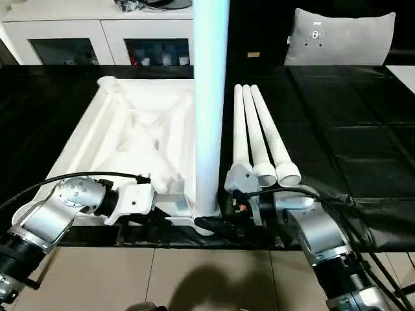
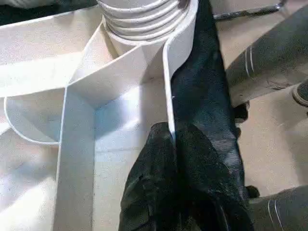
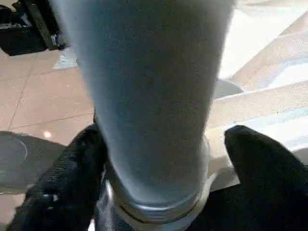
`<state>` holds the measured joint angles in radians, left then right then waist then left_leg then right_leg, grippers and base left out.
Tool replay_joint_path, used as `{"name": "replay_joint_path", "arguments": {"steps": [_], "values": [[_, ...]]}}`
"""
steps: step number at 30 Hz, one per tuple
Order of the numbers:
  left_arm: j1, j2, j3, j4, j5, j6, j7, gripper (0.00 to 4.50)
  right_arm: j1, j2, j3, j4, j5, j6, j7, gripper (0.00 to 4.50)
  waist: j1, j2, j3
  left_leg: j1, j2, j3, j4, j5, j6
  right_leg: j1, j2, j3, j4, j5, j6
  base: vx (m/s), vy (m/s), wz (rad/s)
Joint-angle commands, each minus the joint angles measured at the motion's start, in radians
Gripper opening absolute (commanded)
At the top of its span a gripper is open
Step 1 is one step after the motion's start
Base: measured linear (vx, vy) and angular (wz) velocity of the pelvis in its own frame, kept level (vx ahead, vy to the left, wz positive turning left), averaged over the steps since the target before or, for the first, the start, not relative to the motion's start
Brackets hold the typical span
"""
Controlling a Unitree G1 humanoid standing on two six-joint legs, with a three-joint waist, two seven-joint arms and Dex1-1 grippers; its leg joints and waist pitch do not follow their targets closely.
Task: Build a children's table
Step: Rotate leg to tighten
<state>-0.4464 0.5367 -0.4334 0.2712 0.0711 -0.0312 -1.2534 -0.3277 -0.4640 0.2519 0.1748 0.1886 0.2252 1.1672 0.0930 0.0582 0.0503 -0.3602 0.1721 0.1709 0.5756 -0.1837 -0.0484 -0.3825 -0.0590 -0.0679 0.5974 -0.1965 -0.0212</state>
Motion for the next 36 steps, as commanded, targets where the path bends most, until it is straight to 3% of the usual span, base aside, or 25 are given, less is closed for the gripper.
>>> {"name": "replay_joint_path", "arguments": {"steps": [1,7,13,18,19,21,23,24,25,26,29,30,31,35,36], "values": [[0.007,0.010,-0.060,0.041,0.035,-0.023,-0.035,0.00,-0.030,0.003,0.020,0.018,-0.016,-0.004,0.012,3.68,-0.001,-0.009,-0.063,0.004,0.059,-0.018,-0.055,-0.166,0.065,0.045,-0.088,0.051,-0.064,-0.166,-0.222,0.000,0.000,0.00],[0.001,0.006,-0.057,0.067,0.035,-0.043,-0.045,0.00,-0.041,0.012,0.025,0.035,-0.002,0.010,0.017,3.16,-0.003,-0.012,-0.059,0.004,0.060,-0.018,-0.057,-0.187,0.052,0.043,-0.089,0.054,-0.068,-0.231,-0.201,0.000,0.000,0.00],[0.010,0.007,-0.048,0.060,0.022,-0.028,-0.047,0.00,-0.030,0.035,0.017,0.020,0.027,0.045,0.008,2.79,-0.003,-0.012,-0.061,0.004,0.059,-0.018,-0.054,-0.171,0.057,0.043,-0.087,0.054,-0.065,-0.203,-0.208,0.000,0.000,0.00],[0.069,-0.012,-0.016,-0.026,-0.015,0.087,0.004,0.00,-0.012,0.127,0.010,0.037,-0.016,0.061,-0.171,2.71,-0.007,-0.004,-0.055,0.003,0.059,-0.020,-0.060,-0.198,0.044,0.042,-0.089,0.053,-0.070,-0.249,-0.201,0.000,0.000,0.00],[0.094,-0.032,0.002,-0.069,-0.022,0.154,0.055,0.00,-0.023,0.180,-0.002,0.073,-0.050,0.065,-0.282,2.71,-0.023,-0.003,-0.049,-0.001,0.059,-0.023,-0.069,-0.244,0.016,0.040,-0.089,0.051,-0.072,-0.317,-0.190,0.000,0.000,0.00],[0.101,-0.040,0.008,-0.081,-0.022,0.175,0.074,0.00,-0.027,0.197,-0.006,0.084,-0.057,0.070,-0.313,2.70,-0.039,-0.006,-0.044,0.010,0.050,-0.026,-0.068,-0.311,-0.004,0.034,-0.090,0.049,-0.090,-0.467,-0.152,0.000,0.000,0.00],[0.126,-0.101,0.035,-0.142,-0.016,0.276,0.187,0.00,-0.057,0.306,-0.037,0.141,-0.062,0.095,-0.469,2.70,-0.060,-0.007,-0.035,0.007,0.050,-0.033,-0.074,-0.354,-0.015,0.030,-0.089,0.046,-0.098,-0.552,-0.125,0.000,0.000,0.00],[0.133,-0.128,0.045,-0.161,-0.013,0.311,0.230,0.00,-0.069,0.343,-0.044,0.160,-0.064,0.100,-0.519,2.70,-0.060,-0.007,-0.035,0.007,0.050,-0.033,-0.074,-0.354,-0.015,0.030,-0.089,0.046,-0.098,-0.552,-0.125,-0.052,0.009,-0.13],[0.135,-0.141,0.049,-0.169,-0.012,0.325,0.249,0.00,-0.074,0.359,-0.046,0.167,-0.066,0.101,-0.539,2.70,-0.069,-0.005,-0.036,0.014,0.046,-0.038,-0.069,-0.388,-0.031,0.024,-0.092,0.041,-0.106,-0.620,-0.097,0.000,0.000,0.00],[0.139,-0.168,0.053,-0.183,-0.007,0.350,0.282,0.00,-0.086,0.388,-0.050,0.186,-0.074,0.109,-0.583,2.70,-0.070,-0.009,-0.038,0.016,0.045,-0.038,-0.068,-0.388,-0.028,0.023,-0.092,0.044,-0.109,-0.622,-0.091,0.000,0.000,0.00],[0.140,-0.239,0.054,-0.210,0.007,0.405,0.352,0.00,-0.117,0.450,-0.056,0.236,-0.103,0.105,-0.684,2.70,-0.074,-0.004,-0.038,0.025,0.046,-0.035,-0.066,-0.402,-0.017,0.012,-0.086,0.048,-0.112,-0.580,-0.101,0.000,0.000,0.00],[0.140,-0.239,0.054,-0.210,0.007,0.405,0.352,0.00,-0.117,0.450,-0.056,0.236,-0.103,0.105,-0.684,2.70,-0.076,-0.015,-0.036,0.018,0.047,-0.035,-0.069,-0.393,-0.011,0.015,-0.086,0.048,-0.107,-0.561,-0.109,0.000,0.000,0.00],[0.137,-0.263,0.053,-0.221,0.017,0.427,0.387,0.00,-0.122,0.470,-0.064,0.247,-0.103,0.091,-0.694,3.25,-0.073,-0.014,-0.037,0.021,0.049,-0.033,-0.069,-0.398,-0.009,0.011,-0.086,0.050,-0.110,-0.558,-0.105,0.000,0.000,0.00],[0.118,-0.258,0.053,-0.215,0.036,0.440,0.404,0.00,-0.114,0.466,-0.077,0.237,-0.095,0.104,-0.682,3.57,-0.068,-0.013,-0.039,0.016,0.051,-0.034,-0.074,-0.391,-0.005,0.016,-0.087,0.054,-0.105,-0.503,-0.112,0.000,0.000,0.00],[0.118,-0.258,0.053,-0.215,0.036,0.440,0.404,0.00,-0.114,0.466,-0.077,0.237,-0.095,0.104,-0.682,3.57,-0.059,-0.010,-0.043,0.020,0.054,-0.031,-0.073,-0.368,-0.003,0.015,-0.087,0.058,-0.101,-0.455,-0.124,0.000,0.000,0.00]]}}
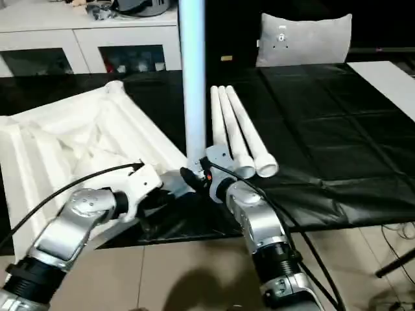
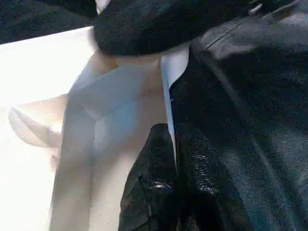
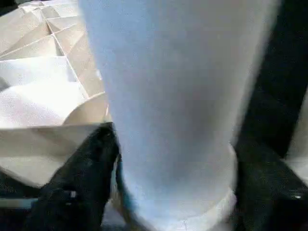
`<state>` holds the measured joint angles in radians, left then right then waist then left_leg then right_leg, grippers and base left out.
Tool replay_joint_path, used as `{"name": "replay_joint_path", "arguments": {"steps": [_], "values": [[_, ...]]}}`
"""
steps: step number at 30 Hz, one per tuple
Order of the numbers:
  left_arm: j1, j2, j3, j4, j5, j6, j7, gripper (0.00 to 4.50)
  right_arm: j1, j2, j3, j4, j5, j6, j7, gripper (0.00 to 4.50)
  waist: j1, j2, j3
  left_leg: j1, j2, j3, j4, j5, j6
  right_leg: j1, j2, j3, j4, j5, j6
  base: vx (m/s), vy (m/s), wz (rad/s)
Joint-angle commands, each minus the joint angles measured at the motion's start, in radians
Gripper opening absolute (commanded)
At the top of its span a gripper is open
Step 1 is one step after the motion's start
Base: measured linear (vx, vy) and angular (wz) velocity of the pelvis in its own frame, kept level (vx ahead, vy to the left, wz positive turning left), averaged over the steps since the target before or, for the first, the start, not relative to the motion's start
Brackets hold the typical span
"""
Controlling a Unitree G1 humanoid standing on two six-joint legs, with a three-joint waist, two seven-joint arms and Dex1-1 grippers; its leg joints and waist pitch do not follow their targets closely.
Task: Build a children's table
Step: Rotate leg to tighten
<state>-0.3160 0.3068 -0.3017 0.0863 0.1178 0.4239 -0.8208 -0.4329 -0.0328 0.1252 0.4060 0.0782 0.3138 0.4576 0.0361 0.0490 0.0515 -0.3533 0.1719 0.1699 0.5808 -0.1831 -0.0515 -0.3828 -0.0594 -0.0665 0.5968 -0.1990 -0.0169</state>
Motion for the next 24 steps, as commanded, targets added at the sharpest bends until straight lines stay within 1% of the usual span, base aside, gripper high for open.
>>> {"name": "replay_joint_path", "arguments": {"steps": [1,2,3,4,5,6,7,8,9,10,11,12,13,15,16,17,18,19,20,21,22,23,24], "values": [[-0.019,-0.017,-0.076,-0.020,-0.004,-0.023,-0.030,0.00,0.002,0.023,0.050,-0.009,0.017,0.018,0.040,3.82,0.004,0.004,-0.046,0.014,0.056,-0.026,-0.078,-0.353,0.000,0.014,-0.083,0.058,-0.098,-0.394,-0.144,0.000,0.000,0.00],[-0.024,-0.004,-0.073,-0.009,0.002,-0.032,-0.035,0.00,0.015,0.010,0.053,-0.028,0.019,0.018,0.055,3.87,0.005,0.002,-0.046,0.011,0.056,-0.026,-0.079,-0.344,0.000,0.018,-0.082,0.058,-0.093,-0.364,-0.153,0.000,0.000,0.00],[-0.028,0.004,-0.071,-0.002,0.007,-0.037,-0.037,0.00,0.026,0.000,0.055,-0.043,0.022,0.019,0.067,3.87,0.009,0.005,-0.050,0.005,0.056,-0.026,-0.080,-0.315,0.003,0.025,-0.081,0.058,-0.086,-0.305,-0.161,0.000,0.000,0.00],[-0.036,0.017,-0.064,0.014,0.012,-0.048,-0.039,0.00,0.055,-0.023,0.059,-0.084,0.024,0.023,0.086,3.89,0.012,0.005,-0.051,0.005,0.056,-0.024,-0.078,-0.299,0.007,0.027,-0.081,0.059,-0.083,-0.265,-0.168,0.000,0.000,0.00],[-0.041,0.024,-0.060,0.023,0.014,-0.054,-0.040,0.00,0.073,-0.036,0.060,-0.109,0.027,0.027,0.096,4.06,0.017,0.005,-0.053,0.005,0.055,-0.021,-0.075,-0.279,0.012,0.029,-0.082,0.060,-0.081,-0.232,-0.177,0.000,0.000,0.00],[-0.051,0.033,-0.055,0.039,0.017,-0.066,-0.040,0.00,0.099,-0.057,0.062,-0.147,0.031,0.034,0.111,4.20,0.021,0.007,-0.055,0.005,0.053,-0.020,-0.073,-0.265,0.016,0.031,-0.082,0.059,-0.081,-0.224,-0.175,0.000,0.000,0.00],[-0.056,0.037,-0.052,0.047,0.020,-0.072,-0.040,0.00,0.112,-0.068,0.062,-0.166,0.034,0.037,0.118,4.29,0.030,0.006,-0.056,0.009,0.054,-0.017,-0.070,-0.244,0.023,0.029,-0.082,0.061,-0.081,-0.204,-0.174,0.000,0.000,0.00],[-0.071,0.047,-0.046,0.071,0.021,-0.086,-0.045,0.00,0.147,-0.104,0.070,-0.215,0.032,0.034,0.144,4.29,0.031,0.004,-0.057,0.000,0.052,-0.019,-0.070,-0.217,0.029,0.037,-0.083,0.059,-0.076,-0.183,-0.177,0.000,0.000,0.00],[-0.071,0.047,-0.046,0.071,0.021,-0.086,-0.045,0.00,0.147,-0.104,0.070,-0.215,0.032,0.034,0.144,4.33,0.037,0.005,-0.059,0.001,0.053,-0.018,-0.069,-0.200,0.033,0.037,-0.083,0.059,-0.076,-0.172,-0.174,0.000,0.000,0.00],[-0.075,0.049,-0.044,0.078,0.020,-0.089,-0.046,0.00,0.157,-0.115,0.071,-0.229,0.032,0.034,0.152,4.42,0.036,0.003,-0.058,-0.005,0.054,-0.021,-0.071,-0.188,0.035,0.041,-0.083,0.057,-0.071,-0.151,-0.179,0.000,0.000,0.00],[-0.086,0.053,-0.039,0.094,0.021,-0.097,-0.044,0.00,0.178,-0.132,0.069,-0.261,0.038,0.041,0.168,4.42,0.037,0.005,-0.059,-0.004,0.055,-0.020,-0.070,-0.189,0.035,0.041,-0.083,0.056,-0.071,-0.153,-0.180,0.000,0.000,0.00],[-0.101,0.057,-0.034,0.114,0.022,-0.106,-0.043,0.00,0.205,-0.153,0.063,-0.306,0.051,0.052,0.189,4.42,0.039,0.004,-0.057,0.000,0.054,-0.018,-0.069,-0.198,0.036,0.039,-0.082,0.057,-0.076,-0.177,-0.175,0.000,0.000,0.00],[-0.117,0.063,-0.031,0.136,0.023,-0.118,-0.040,0.00,0.231,-0.174,0.055,-0.351,0.065,0.066,0.206,4.42,0.043,0.004,-0.056,-0.002,0.055,-0.020,-0.072,-0.203,0.036,0.041,-0.083,0.057,-0.078,-0.194,-0.168,0.000,0.000,0.00],[-0.126,0.066,-0.029,0.149,0.025,-0.126,-0.037,0.00,0.244,-0.184,0.050,-0.375,0.073,0.076,0.213,4.42,0.044,0.003,-0.054,-0.002,0.055,-0.020,-0.073,-0.218,0.036,0.040,-0.083,0.057,-0.081,-0.219,-0.161,0.000,0.000,0.00],[-0.156,0.070,-0.026,0.194,0.029,-0.150,-0.032,0.00,0.285,-0.215,0.043,-0.453,0.092,0.102,0.234,4.42,0.041,0.008,-0.049,-0.002,0.053,-0.020,-0.077,-0.253,0.030,0.038,-0.082,0.055,-0.091,-0.279,-0.145,0.000,0.000,0.00],[-0.171,0.070,-0.025,0.218,0.031,-0.162,-0.029,0.00,0.302,-0.224,0.035,-0.488,0.111,0.130,0.240,4.42,0.043,0.004,-0.051,-0.001,0.054,-0.024,-0.077,-0.267,0.026,0.041,-0.085,0.055,-0.090,-0.305,-0.133,0.000,0.000,0.00],[-0.182,0.071,-0.024,0.236,0.032,-0.170,-0.026,0.00,0.314,-0.230,0.030,-0.514,0.126,0.152,0.244,4.42,0.041,0.004,-0.047,-0.003,0.051,-0.024,-0.079,-0.270,0.031,0.041,-0.082,0.054,-0.095,-0.323,-0.124,0.000,0.000,0.00],[-0.214,0.070,-0.020,0.290,0.046,-0.190,0.000,0.00,0.332,-0.244,0.033,-0.549,0.131,0.153,0.252,4.42,0.040,0.003,-0.049,-0.004,0.052,-0.026,-0.079,-0.273,0.027,0.040,-0.085,0.054,-0.094,-0.334,-0.120,0.000,0.000,0.00],[-0.218,0.069,-0.019,0.297,0.047,-0.192,0.005,0.00,0.333,-0.246,0.034,-0.551,0.130,0.151,0.252,4.42,0.038,0.012,-0.051,-0.004,0.052,-0.028,-0.078,-0.271,0.024,0.042,-0.085,0.053,-0.093,-0.336,-0.117,0.000,0.000,0.00],[-0.238,0.063,-0.013,0.331,0.054,-0.201,0.031,0.00,0.339,-0.249,0.035,-0.561,0.124,0.145,0.248,4.42,0.036,0.009,-0.052,-0.002,0.053,-0.026,-0.078,-0.273,0.021,0.040,-0.085,0.053,-0.096,-0.337,-0.115,0.000,0.000,0.00],[-0.252,0.058,-0.007,0.355,0.058,-0.205,0.050,0.00,0.343,-0.250,0.034,-0.567,0.123,0.142,0.245,4.42,0.031,0.007,-0.051,-0.003,0.052,-0.027,-0.077,-0.273,0.016,0.039,-0.086,0.053,-0.095,-0.342,-0.122,0.000,0.000,0.00],[-0.283,0.048,0.004,0.406,0.064,-0.215,0.091,0.00,0.351,-0.251,0.031,-0.581,0.125,0.137,0.236,4.42,0.028,0.006,-0.053,-0.003,0.051,-0.026,-0.075,-0.265,0.017,0.039,-0.085,0.052,-0.095,-0.336,-0.124,0.000,0.000,0.00],[-0.286,0.047,0.005,0.411,0.064,-0.215,0.095,0.00,0.352,-0.251,0.031,-0.582,0.125,0.137,0.235,4.42,0.029,0.007,-0.053,-0.001,0.051,-0.025,-0.073,-0.262,0.019,0.037,-0.084,0.053,-0.096,-0.330,-0.127,0.000,0.000,0.00]]}}
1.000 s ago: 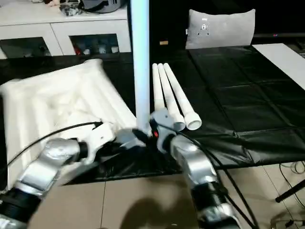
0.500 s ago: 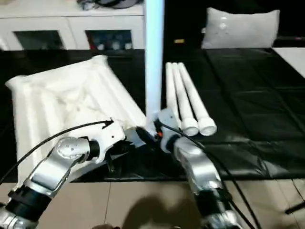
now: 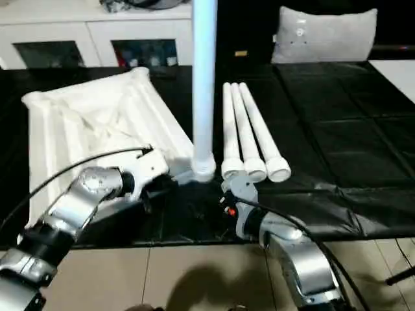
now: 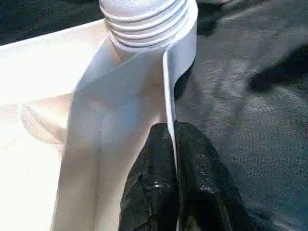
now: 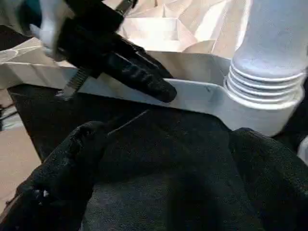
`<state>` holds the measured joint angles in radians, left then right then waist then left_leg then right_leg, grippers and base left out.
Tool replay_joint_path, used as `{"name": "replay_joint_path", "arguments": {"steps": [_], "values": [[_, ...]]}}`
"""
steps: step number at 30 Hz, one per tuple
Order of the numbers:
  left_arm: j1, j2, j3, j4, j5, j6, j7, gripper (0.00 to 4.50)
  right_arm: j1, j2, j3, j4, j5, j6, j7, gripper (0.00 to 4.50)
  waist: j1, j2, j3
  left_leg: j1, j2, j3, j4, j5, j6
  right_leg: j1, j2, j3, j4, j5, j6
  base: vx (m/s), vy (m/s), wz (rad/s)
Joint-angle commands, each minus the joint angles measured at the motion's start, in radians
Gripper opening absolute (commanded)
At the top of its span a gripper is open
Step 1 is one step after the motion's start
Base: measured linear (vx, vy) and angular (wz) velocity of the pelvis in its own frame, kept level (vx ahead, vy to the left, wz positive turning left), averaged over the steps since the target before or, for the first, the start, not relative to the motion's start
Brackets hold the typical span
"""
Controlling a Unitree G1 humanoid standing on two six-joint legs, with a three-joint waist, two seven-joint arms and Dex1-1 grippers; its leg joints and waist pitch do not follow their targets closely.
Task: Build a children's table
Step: Rotate leg to tighten
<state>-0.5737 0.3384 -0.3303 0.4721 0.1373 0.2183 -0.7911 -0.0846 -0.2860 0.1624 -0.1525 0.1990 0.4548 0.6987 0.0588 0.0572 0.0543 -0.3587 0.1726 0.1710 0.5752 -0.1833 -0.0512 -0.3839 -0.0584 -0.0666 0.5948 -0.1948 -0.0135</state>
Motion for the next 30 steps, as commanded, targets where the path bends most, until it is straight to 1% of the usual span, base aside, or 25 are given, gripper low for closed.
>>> {"name": "replay_joint_path", "arguments": {"steps": [1,2,3,4,5,7,8,9,11,12,14,15,16,18,19,20,21,22,23,24,25,27,28,29,30], "values": [[-0.094,-0.010,0.063,0.126,0.038,-0.032,0.141,0.00,0.016,0.007,-0.019,-0.043,0.007,0.006,-0.027,4.42,0.003,-0.001,-0.058,-0.002,0.049,-0.028,-0.067,-0.246,0.020,0.044,-0.085,0.052,-0.089,-0.301,-0.138,0.000,0.000,0.00],[-0.094,-0.010,0.063,0.126,0.038,-0.032,0.141,0.00,0.016,0.007,-0.019,-0.043,0.007,0.006,-0.027,4.42,0.004,-0.002,-0.059,0.000,0.046,-0.024,-0.064,-0.238,0.023,0.042,-0.082,0.052,-0.091,-0.286,-0.138,0.000,0.000,0.00],[-0.123,-0.018,0.074,0.170,0.034,-0.048,0.168,0.00,0.020,0.012,-0.026,-0.049,0.007,0.010,-0.037,4.42,0.003,-0.005,-0.064,-0.005,0.047,-0.027,-0.060,-0.207,0.028,0.048,-0.086,0.053,-0.082,-0.223,-0.153,0.000,0.000,0.00],[-0.153,-0.022,0.075,0.220,0.038,-0.078,0.194,0.43,0.025,0.017,-0.033,-0.058,0.012,0.019,-0.049,4.50,0.005,-0.003,-0.072,-0.013,0.042,-0.028,-0.054,-0.148,0.041,0.053,-0.083,0.049,-0.075,-0.150,-0.156,0.000,0.000,0.00],[-0.169,-0.022,0.074,0.248,0.042,-0.097,0.211,0.43,0.029,0.018,-0.033,-0.065,0.015,0.021,-0.050,4.50,0.000,-0.003,-0.081,-0.018,0.044,-0.031,-0.047,-0.090,0.052,0.059,-0.085,0.050,-0.057,-0.031,-0.178,0.000,0.000,0.00],[-0.200,-0.021,0.071,0.305,0.052,-0.151,0.249,0.62,0.037,0.017,-0.030,-0.080,0.022,0.026,-0.056,4.50,-0.001,-0.001,-0.087,-0.021,0.043,-0.032,-0.037,-0.032,0.079,0.057,-0.081,0.048,-0.046,0.094,-0.198,0.000,0.000,0.00],[-0.206,-0.021,0.075,0.314,0.052,-0.162,0.264,0.62,0.040,0.020,-0.030,-0.084,0.023,0.025,-0.061,4.50,0.000,0.003,-0.091,-0.019,0.042,-0.030,-0.030,-0.006,0.105,0.052,-0.081,0.046,-0.039,0.181,-0.221,0.000,0.000,0.00],[-0.212,-0.021,0.078,0.325,0.052,-0.171,0.273,0.89,0.043,0.021,-0.031,-0.086,0.025,0.024,-0.066,4.50,0.001,0.005,-0.091,-0.023,0.045,-0.030,-0.028,0.002,0.124,0.053,-0.084,0.045,-0.033,0.227,-0.240,0.000,0.000,0.00],[-0.217,-0.021,0.083,0.338,0.053,-0.191,0.294,0.95,0.048,0.028,-0.036,-0.089,0.024,0.020,-0.083,4.50,0.004,0.007,-0.086,-0.021,0.050,-0.030,-0.031,-0.034,0.129,0.051,-0.087,0.041,-0.038,0.180,-0.255,0.000,0.000,0.00],[-0.215,-0.020,0.086,0.339,0.053,-0.203,0.305,1.01,0.051,0.032,-0.041,-0.091,0.023,0.016,-0.093,4.50,0.008,0.007,-0.082,-0.017,0.052,-0.028,-0.033,-0.069,0.122,0.048,-0.086,0.041,-0.045,0.117,-0.253,0.000,0.000,0.00],[-0.189,-0.020,0.114,0.307,0.031,-0.230,0.325,1.29,0.062,0.045,-0.057,-0.096,0.021,0.002,-0.119,4.50,0.009,0.011,-0.070,-0.011,0.057,-0.027,-0.044,-0.158,0.087,0.045,-0.088,0.043,-0.059,-0.033,-0.242,0.000,0.000,0.00],[-0.171,-0.023,0.136,0.284,0.012,-0.238,0.331,1.29,0.067,0.051,-0.064,-0.099,0.018,-0.006,-0.132,4.50,0.010,0.011,-0.071,-0.009,0.059,-0.028,-0.046,-0.174,0.074,0.046,-0.091,0.044,-0.060,-0.060,-0.241,0.000,0.000,0.00],[-0.154,-0.029,0.157,0.263,-0.010,-0.246,0.333,1.44,0.072,0.057,-0.070,-0.102,0.015,-0.012,-0.143,4.50,0.009,0.009,-0.069,-0.007,0.060,-0.028,-0.049,-0.200,0.056,0.044,-0.090,0.045,-0.065,-0.108,-0.232,0.000,0.000,0.00],[-0.126,-0.038,0.188,0.220,-0.040,-0.252,0.350,1.44,0.078,0.061,-0.080,-0.106,0.010,-0.016,-0.159,4.50,0.009,0.009,-0.071,-0.007,0.060,-0.028,-0.050,-0.206,0.044,0.044,-0.091,0.047,-0.064,-0.125,-0.224,0.000,0.000,0.00],[-0.088,-0.052,0.213,0.152,-0.076,-0.248,0.351,1.44,0.081,0.062,-0.090,-0.103,0.004,-0.026,-0.173,4.50,0.007,0.000,-0.068,-0.008,0.059,-0.026,-0.051,-0.215,0.042,0.041,-0.089,0.048,-0.068,-0.144,-0.217,0.000,0.000,0.00],[-0.064,-0.062,0.226,0.109,-0.094,-0.241,0.357,1.44,0.084,0.062,-0.095,-0.102,0.003,-0.027,-0.179,4.50,0.008,-0.001,-0.068,-0.011,0.062,-0.027,-0.052,-0.209,0.039,0.045,-0.095,0.049,-0.063,-0.154,-0.222,0.000,0.000,0.00],[-0.024,-0.080,0.243,0.033,-0.127,-0.212,0.355,1.44,0.089,0.063,-0.104,-0.105,0.000,-0.023,-0.194,4.50,0.008,-0.003,-0.069,-0.009,0.064,-0.026,-0.052,-0.203,0.039,0.042,-0.095,0.050,-0.063,-0.153,-0.223,0.000,0.000,0.00],[0.021,-0.107,0.261,-0.060,-0.172,-0.172,0.354,1.44,0.096,0.063,-0.116,-0.112,0.005,-0.007,-0.206,4.50,0.009,-0.002,-0.067,-0.009,0.064,-0.024,-0.050,-0.204,0.044,0.038,-0.094,0.051,-0.065,-0.165,-0.224,0.000,0.000,0.00],[0.037,-0.121,0.268,-0.096,-0.192,-0.158,0.356,1.44,0.100,0.062,-0.120,-0.117,0.009,-0.001,-0.209,4.50,0.008,-0.007,-0.065,-0.011,0.060,-0.020,-0.048,-0.201,0.051,0.035,-0.090,0.051,-0.069,-0.178,-0.217,0.000,0.000,0.00],[0.037,-0.121,0.268,-0.096,-0.192,-0.158,0.356,1.44,0.100,0.062,-0.120,-0.117,0.009,-0.001,-0.209,4.50,0.008,-0.007,-0.065,-0.011,0.060,-0.020,-0.048,-0.201,0.051,0.035,-0.090,0.051,-0.069,-0.178,-0.217,0.000,0.000,0.00],[0.073,-0.152,0.281,-0.176,-0.218,-0.136,0.388,1.44,0.114,0.050,-0.124,-0.128,-0.011,-0.015,-0.221,4.50,0.008,-0.007,-0.064,-0.013,0.056,-0.021,-0.047,-0.200,0.056,0.036,-0.087,0.050,-0.071,-0.204,-0.194,0.000,0.000,0.00],[0.124,-0.186,0.295,-0.274,-0.243,-0.106,0.431,1.44,0.134,0.046,-0.136,-0.145,-0.013,-0.023,-0.233,4.50,0.007,-0.007,-0.065,-0.015,0.064,-0.023,-0.049,-0.183,0.057,0.039,-0.090,0.050,-0.069,-0.181,-0.189,0.000,0.000,0.00],[0.157,-0.209,0.302,-0.328,-0.250,-0.085,0.465,1.44,0.148,0.041,-0.147,-0.155,-0.006,-0.026,-0.233,4.50,0.001,-0.016,-0.064,-0.019,0.058,-0.020,-0.046,-0.179,0.068,0.038,-0.085,0.049,-0.071,-0.179,-0.185,0.000,0.000,0.00],[0.157,-0.209,0.302,-0.328,-0.250,-0.085,0.465,1.44,0.148,0.041,-0.147,-0.155,-0.006,-0.026,-0.233,4.50,0.002,-0.012,-0.062,-0.019,0.054,-0.020,-0.046,-0.183,0.074,0.036,-0.084,0.048,-0.075,-0.208,-0.175,0.000,0.000,0.00],[0.190,-0.220,0.304,-0.369,-0.247,-0.074,0.490,1.44,0.160,0.045,-0.160,-0.168,0.002,-0.022,-0.240,4.50,0.000,-0.014,-0.060,-0.020,0.051,-0.018,-0.045,-0.189,0.076,0.034,-0.082,0.048,-0.080,-0.233,-0.162,0.000,0.000,0.00]]}}
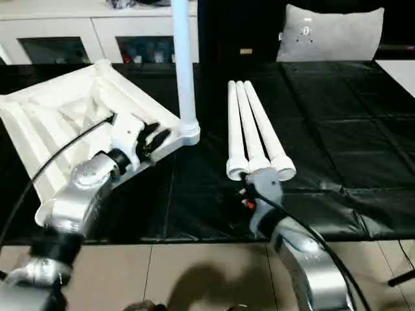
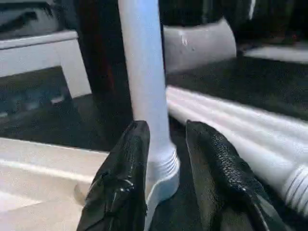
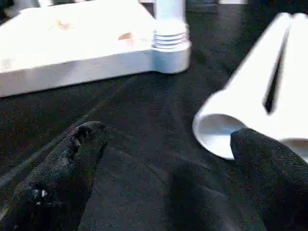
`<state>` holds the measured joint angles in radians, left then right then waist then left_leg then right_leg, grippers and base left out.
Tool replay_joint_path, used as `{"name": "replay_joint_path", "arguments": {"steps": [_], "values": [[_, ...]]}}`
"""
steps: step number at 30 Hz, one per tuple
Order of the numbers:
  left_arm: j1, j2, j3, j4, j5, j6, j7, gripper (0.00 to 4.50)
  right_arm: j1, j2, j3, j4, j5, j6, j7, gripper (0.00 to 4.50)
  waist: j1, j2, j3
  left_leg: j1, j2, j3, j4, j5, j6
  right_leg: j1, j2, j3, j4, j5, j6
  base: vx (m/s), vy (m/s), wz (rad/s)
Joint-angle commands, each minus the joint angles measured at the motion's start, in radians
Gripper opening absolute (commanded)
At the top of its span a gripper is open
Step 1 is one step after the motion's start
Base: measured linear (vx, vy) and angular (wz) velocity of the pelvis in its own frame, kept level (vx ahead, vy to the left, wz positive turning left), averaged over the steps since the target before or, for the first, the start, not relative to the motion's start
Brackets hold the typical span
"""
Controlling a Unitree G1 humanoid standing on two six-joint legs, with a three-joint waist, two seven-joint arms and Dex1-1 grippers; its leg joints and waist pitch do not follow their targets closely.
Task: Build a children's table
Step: Rotate leg to tighten, then rotate table base
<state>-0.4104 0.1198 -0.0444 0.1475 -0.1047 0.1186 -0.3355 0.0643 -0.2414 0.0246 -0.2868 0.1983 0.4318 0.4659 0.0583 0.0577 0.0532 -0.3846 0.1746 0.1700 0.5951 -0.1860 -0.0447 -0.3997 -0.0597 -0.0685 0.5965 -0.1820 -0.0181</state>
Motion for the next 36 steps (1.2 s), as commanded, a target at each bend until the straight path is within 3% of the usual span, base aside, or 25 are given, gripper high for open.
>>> {"name": "replay_joint_path", "arguments": {"steps": [1,2,3,4,6,8,9,10,12,13,14,16,18,19,20,23,25,27,30,33,34,36], "values": [[0.120,-0.021,0.026,-0.164,-0.006,0.076,0.074,1.44,0.039,0.009,-0.038,-0.071,0.013,0.016,-0.028,4.50,-0.002,-0.017,-0.060,0.003,0.055,-0.021,-0.067,-0.178,0.067,0.057,-0.085,0.051,-0.076,-0.247,-0.149,0.000,0.000,0.00],[0.136,-0.024,0.028,-0.184,-0.006,0.085,0.080,1.44,0.043,0.010,-0.041,-0.077,0.015,0.018,-0.031,4.50,-0.005,-0.018,-0.057,0.000,0.057,-0.022,-0.069,-0.170,0.071,0.057,-0.084,0.051,-0.076,-0.238,-0.148,0.000,0.000,0.00],[0.186,-0.033,0.032,-0.250,-0.014,0.120,0.093,1.44,0.057,0.012,-0.042,-0.098,0.019,0.026,-0.039,4.50,-0.013,-0.027,-0.051,0.001,0.051,-0.017,-0.071,-0.198,0.077,0.047,-0.075,0.047,-0.089,-0.302,-0.128,0.000,0.000,0.00],[0.238,-0.036,0.031,-0.303,-0.015,0.139,0.098,1.44,0.070,0.012,-0.044,-0.120,0.027,0.039,-0.040,4.50,-0.013,-0.022,-0.057,0.004,0.051,-0.020,-0.068,-0.190,0.073,0.049,-0.079,0.050,-0.085,-0.314,-0.126,0.000,0.000,0.00],[0.298,-0.029,0.046,-0.355,-0.015,0.150,0.103,1.44,0.073,0.024,-0.036,-0.143,0.034,0.056,-0.055,4.50,-0.019,-0.025,-0.054,0.001,0.055,-0.021,-0.072,-0.183,0.078,0.046,-0.074,0.049,-0.086,-0.289,-0.127,0.000,0.000,0.00],[0.337,-0.022,0.068,-0.377,-0.011,0.151,0.114,1.44,0.065,0.028,-0.026,-0.142,0.025,0.043,-0.065,4.50,-0.023,-0.024,-0.049,0.010,0.050,-0.019,-0.072,-0.248,0.064,0.037,-0.072,0.048,-0.098,-0.386,-0.102,0.000,0.000,0.00],[0.360,-0.022,0.084,-0.399,-0.007,0.154,0.128,1.44,0.050,0.041,-0.029,-0.143,0.035,0.045,-0.076,4.50,-0.021,-0.032,-0.051,0.012,0.050,-0.021,-0.073,-0.261,0.053,0.037,-0.073,0.048,-0.100,-0.421,-0.086,0.000,0.000,0.00],[0.390,-0.039,0.105,-0.436,0.003,0.185,0.177,1.44,0.018,0.056,-0.035,-0.127,0.053,0.034,-0.078,4.50,-0.018,-0.032,-0.037,0.007,0.051,-0.024,-0.080,-0.276,0.045,0.032,-0.076,0.049,-0.103,-0.440,-0.079,0.000,0.000,0.00],[0.395,-0.046,0.113,-0.443,0.004,0.199,0.195,1.44,0.006,0.063,-0.033,-0.117,0.056,0.029,-0.077,4.50,-0.019,-0.030,-0.036,0.012,0.050,-0.027,-0.081,-0.315,0.031,0.029,-0.075,0.047,-0.105,-0.488,-0.059,0.000,0.000,0.00],[0.444,-0.038,0.105,-0.508,0.020,0.242,0.203,1.44,0.013,0.086,0.004,-0.103,0.041,0.019,-0.081,4.50,-0.019,-0.047,-0.043,0.014,0.051,-0.025,-0.078,-0.302,0.027,0.029,-0.075,0.051,-0.105,-0.480,-0.050,0.000,0.000,0.00],[0.454,-0.035,0.102,-0.524,0.021,0.251,0.202,1.44,0.018,0.089,0.010,-0.111,0.049,0.025,-0.076,4.50,-0.015,-0.039,-0.031,0.010,0.053,-0.027,-0.086,-0.311,0.025,0.023,-0.077,0.053,-0.109,-0.488,-0.049,0.000,0.000,0.00],[0.481,-0.024,0.100,-0.569,0.020,0.283,0.201,1.44,0.029,0.098,0.032,-0.136,0.064,0.041,-0.066,4.50,-0.013,-0.037,-0.038,0.016,0.056,-0.030,-0.086,-0.326,0.011,0.023,-0.072,0.053,-0.105,-0.452,-0.044,0.000,0.000,0.00],[0.490,-0.019,0.115,-0.583,0.012,0.302,0.203,1.44,0.031,0.095,0.055,-0.129,0.024,0.025,-0.087,4.50,-0.010,-0.049,-0.035,0.013,0.055,-0.031,-0.091,-0.328,0.004,0.025,-0.070,0.054,-0.100,-0.409,-0.047,0.000,0.000,0.00],[0.495,-0.019,0.119,-0.587,0.008,0.305,0.204,1.44,0.033,0.090,0.063,-0.121,0.004,0.012,-0.093,4.50,-0.005,-0.047,-0.034,0.013,0.057,-0.031,-0.092,-0.320,-0.003,0.026,-0.072,0.056,-0.097,-0.379,-0.052,0.000,0.000,0.00],[0.493,-0.021,0.133,-0.589,0.022,0.311,0.224,1.44,0.027,0.097,0.065,-0.104,0.004,0.000,-0.097,4.50,-0.003,-0.051,-0.031,0.011,0.056,-0.030,-0.093,-0.321,-0.003,0.026,-0.072,0.056,-0.097,-0.371,-0.052,0.000,0.000,0.00],[0.497,-0.027,0.153,-0.580,0.022,0.250,0.235,1.44,0.021,0.144,0.024,-0.100,0.088,0.019,-0.093,4.50,0.003,-0.052,-0.034,0.012,0.054,-0.031,-0.092,-0.322,0.000,0.029,-0.076,0.058,-0.096,-0.353,-0.055,0.000,0.000,0.00],[0.500,-0.037,0.167,-0.609,-0.003,0.245,0.237,1.44,0.017,0.144,0.052,-0.096,0.044,-0.010,-0.108,4.50,0.006,-0.054,-0.037,0.011,0.057,-0.030,-0.092,-0.303,-0.003,0.032,-0.075,0.058,-0.090,-0.313,-0.063,0.000,0.000,0.00],[0.496,-0.028,0.172,-0.611,-0.005,0.260,0.235,1.44,0.016,0.139,0.069,-0.095,0.045,-0.024,-0.089,4.50,0.006,-0.054,-0.038,0.010,0.056,-0.029,-0.091,-0.293,-0.005,0.033,-0.075,0.059,-0.087,-0.295,-0.068,0.000,0.000,0.00],[0.485,-0.033,0.189,-0.592,-0.004,0.236,0.248,1.44,0.005,0.140,0.065,-0.078,0.041,-0.044,-0.102,4.50,0.011,-0.062,-0.043,0.011,0.055,-0.027,-0.087,-0.279,0.002,0.036,-0.079,0.059,-0.085,-0.298,-0.074,0.000,0.000,0.00],[0.485,-0.008,0.174,-0.597,0.006,0.282,0.232,1.44,-0.022,0.151,0.042,-0.048,0.025,-0.085,-0.121,4.50,0.013,-0.059,-0.047,0.014,0.055,-0.027,-0.087,-0.285,-0.006,0.034,-0.078,0.058,-0.083,-0.306,-0.073,0.000,0.000,0.00],[0.488,0.002,0.169,-0.595,0.018,0.286,0.228,1.44,-0.033,0.153,0.036,-0.040,0.029,-0.056,-0.132,4.50,0.013,-0.052,-0.046,0.014,0.054,-0.029,-0.089,-0.287,-0.009,0.034,-0.076,0.058,-0.082,-0.304,-0.073,0.000,0.000,0.00],[0.491,0.011,0.167,-0.587,0.023,0.272,0.221,1.44,-0.038,0.136,0.049,-0.038,0.032,-0.002,-0.124,4.50,0.012,-0.052,-0.048,0.016,0.055,-0.029,-0.088,-0.290,-0.015,0.036,-0.072,0.058,-0.082,-0.278,-0.071,0.000,0.000,0.00]]}}
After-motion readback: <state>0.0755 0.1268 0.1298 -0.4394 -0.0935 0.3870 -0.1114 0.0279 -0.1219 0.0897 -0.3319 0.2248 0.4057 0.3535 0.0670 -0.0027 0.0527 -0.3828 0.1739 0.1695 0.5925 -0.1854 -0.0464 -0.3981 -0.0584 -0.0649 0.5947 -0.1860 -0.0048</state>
